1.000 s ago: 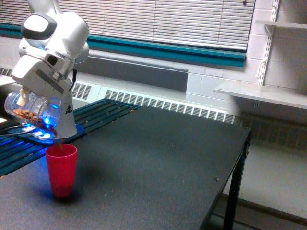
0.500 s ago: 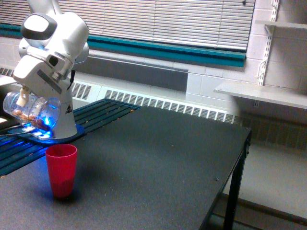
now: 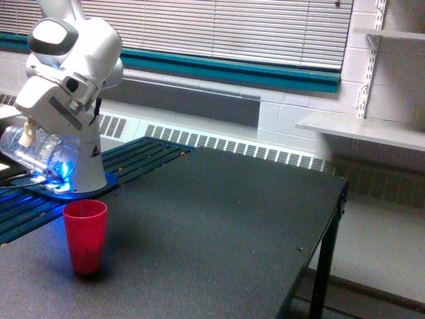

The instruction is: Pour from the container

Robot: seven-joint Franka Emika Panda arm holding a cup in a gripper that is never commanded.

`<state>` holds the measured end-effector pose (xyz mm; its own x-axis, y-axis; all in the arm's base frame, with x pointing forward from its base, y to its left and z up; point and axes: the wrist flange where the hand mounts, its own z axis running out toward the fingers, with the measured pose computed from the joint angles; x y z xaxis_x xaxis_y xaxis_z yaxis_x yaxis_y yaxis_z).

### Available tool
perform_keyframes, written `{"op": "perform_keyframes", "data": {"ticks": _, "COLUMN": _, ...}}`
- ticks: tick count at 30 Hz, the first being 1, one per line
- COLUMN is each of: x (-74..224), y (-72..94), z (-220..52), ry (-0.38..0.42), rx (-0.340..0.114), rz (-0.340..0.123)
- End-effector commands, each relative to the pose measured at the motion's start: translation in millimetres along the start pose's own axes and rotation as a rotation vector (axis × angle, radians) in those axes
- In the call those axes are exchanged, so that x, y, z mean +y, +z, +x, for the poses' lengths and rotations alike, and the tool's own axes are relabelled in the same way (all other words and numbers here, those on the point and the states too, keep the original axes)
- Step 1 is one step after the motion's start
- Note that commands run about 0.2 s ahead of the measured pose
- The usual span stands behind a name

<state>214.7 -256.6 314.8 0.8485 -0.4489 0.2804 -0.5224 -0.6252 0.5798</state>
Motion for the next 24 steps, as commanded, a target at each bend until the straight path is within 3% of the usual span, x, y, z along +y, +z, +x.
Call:
{"op": "perform_keyframes", "data": {"ticks": 1, "x": 1.1, "y": 0.2, "z": -7.7, "ry": -0.032, "rx": -0.015, "rz": -0.02}}
{"op": "perform_keyframes", "data": {"ticks": 24, "x": -4.2, "y": -0.2, "z": -5.6, "ry": -0.038, "rx": -0.01, "rz": 0.002}}
